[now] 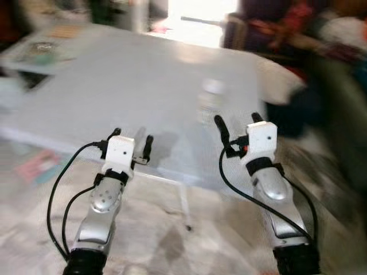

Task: Restocking fridge

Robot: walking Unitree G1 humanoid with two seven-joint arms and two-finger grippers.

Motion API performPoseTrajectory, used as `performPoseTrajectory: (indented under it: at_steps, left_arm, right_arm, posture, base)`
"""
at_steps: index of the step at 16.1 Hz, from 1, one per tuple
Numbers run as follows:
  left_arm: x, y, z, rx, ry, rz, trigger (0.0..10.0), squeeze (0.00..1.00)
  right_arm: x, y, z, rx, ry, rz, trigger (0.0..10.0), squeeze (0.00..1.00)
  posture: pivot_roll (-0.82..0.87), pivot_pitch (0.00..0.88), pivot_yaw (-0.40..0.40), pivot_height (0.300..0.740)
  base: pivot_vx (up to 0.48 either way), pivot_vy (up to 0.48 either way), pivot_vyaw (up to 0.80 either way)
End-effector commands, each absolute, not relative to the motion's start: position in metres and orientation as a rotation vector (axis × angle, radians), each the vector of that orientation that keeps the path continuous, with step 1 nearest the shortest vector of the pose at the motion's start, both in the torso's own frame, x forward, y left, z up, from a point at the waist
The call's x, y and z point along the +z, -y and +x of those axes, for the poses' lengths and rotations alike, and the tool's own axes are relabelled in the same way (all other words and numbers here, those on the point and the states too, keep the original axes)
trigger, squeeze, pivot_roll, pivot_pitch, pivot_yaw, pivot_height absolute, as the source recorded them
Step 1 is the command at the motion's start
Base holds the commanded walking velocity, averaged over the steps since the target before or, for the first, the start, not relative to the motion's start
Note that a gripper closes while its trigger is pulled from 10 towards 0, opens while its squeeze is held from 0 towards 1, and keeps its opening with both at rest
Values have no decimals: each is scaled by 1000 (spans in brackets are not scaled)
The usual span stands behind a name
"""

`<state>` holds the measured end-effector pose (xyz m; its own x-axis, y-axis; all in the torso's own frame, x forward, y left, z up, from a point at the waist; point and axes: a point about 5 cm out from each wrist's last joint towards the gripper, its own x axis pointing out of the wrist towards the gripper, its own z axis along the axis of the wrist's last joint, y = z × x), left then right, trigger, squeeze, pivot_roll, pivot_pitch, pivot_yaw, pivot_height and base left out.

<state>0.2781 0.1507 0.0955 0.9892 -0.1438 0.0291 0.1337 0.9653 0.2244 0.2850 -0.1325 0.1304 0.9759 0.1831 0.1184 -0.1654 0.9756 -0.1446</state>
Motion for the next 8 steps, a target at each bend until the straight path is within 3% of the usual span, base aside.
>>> performPoseTrajectory:
  at_steps: [1, 8]
  left_arm:
    - [98, -150, 279, -135, 59, 227, 10000, 0]
    - [101, -155, 276, -80, 89, 245, 10000, 0]
  right_arm:
    - [132, 131, 286, 182, 141, -130, 10000, 0]
    - [132, 130, 287, 182, 141, -135, 10000, 0]
  posture:
    - [27, 30, -62, 740]
    - [33, 35, -63, 740]
  base:
    - [247, 0, 0]
    - [0, 0, 0]
